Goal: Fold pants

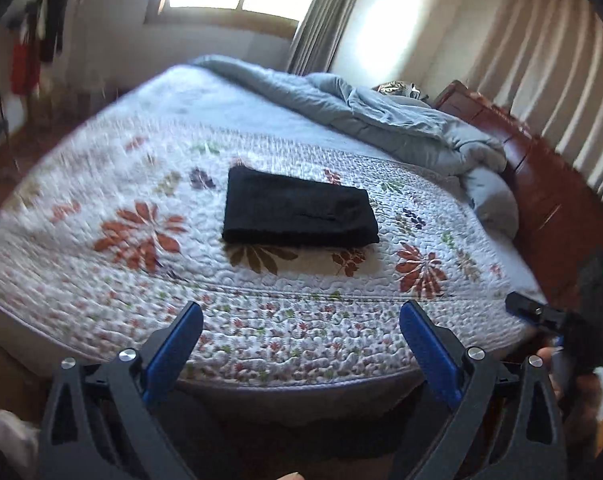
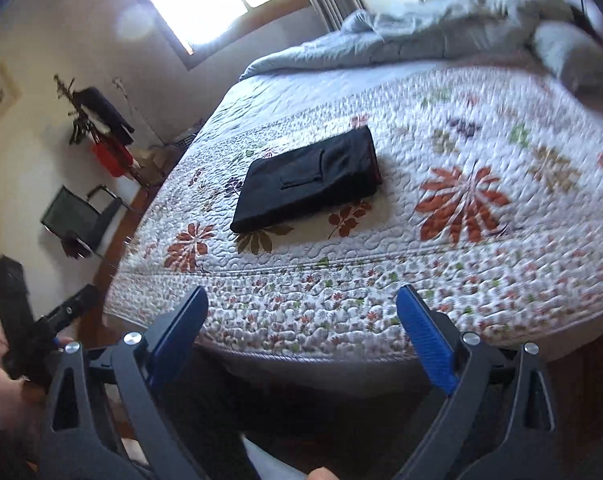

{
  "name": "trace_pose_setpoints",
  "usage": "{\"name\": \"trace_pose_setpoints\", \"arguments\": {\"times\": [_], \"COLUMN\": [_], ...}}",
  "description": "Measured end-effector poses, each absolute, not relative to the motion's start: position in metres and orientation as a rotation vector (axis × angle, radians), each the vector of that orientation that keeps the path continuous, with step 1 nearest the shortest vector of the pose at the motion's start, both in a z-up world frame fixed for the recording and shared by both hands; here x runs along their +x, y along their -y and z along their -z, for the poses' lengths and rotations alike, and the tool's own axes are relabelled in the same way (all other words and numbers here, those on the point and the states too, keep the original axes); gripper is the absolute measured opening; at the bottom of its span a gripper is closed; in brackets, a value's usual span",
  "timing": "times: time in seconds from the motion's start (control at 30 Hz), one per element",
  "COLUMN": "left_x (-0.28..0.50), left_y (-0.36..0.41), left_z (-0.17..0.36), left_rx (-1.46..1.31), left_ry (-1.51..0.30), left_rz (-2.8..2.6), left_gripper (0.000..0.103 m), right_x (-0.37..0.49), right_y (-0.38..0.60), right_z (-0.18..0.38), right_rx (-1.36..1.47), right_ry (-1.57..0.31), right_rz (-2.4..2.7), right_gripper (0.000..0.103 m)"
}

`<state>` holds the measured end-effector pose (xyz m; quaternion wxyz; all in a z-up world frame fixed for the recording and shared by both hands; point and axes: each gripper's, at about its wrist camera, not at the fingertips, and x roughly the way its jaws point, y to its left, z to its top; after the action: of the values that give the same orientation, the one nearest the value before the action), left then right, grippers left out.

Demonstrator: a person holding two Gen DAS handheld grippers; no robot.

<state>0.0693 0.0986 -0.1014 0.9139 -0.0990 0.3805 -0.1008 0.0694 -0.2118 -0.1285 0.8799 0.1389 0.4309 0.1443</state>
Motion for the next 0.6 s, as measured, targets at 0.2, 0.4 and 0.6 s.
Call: {"name": "trace_pose_setpoints", "arguments": {"times": [0.2, 0.4, 0.6], "left_x": [0.016, -0.017, -0.043], "left_y": [-0.072, -0.074, -0.085], "left_z": [0.055, 0.026, 0.002], "left_rx": [-0.073, -0.066, -0.087], "left_ry": [-0.715, -0.707, -0.665], "left_rz": [0.175, 0.106, 0.062], "left_gripper": [0.099, 0.099, 0.099], "right_x": [0.015, -0.018, -0.042], "right_y": [0.177, 0.157, 0.144], "right_z": [0.072, 0.043, 0.021], "right_rx": [0.13, 0.092, 0.06], "right_ry": [-0.779, -0.761, -0.748], "right_rz": [-0.176, -0.197, -0.221], "right_gripper": [0.099, 0.1, 0.1]}}
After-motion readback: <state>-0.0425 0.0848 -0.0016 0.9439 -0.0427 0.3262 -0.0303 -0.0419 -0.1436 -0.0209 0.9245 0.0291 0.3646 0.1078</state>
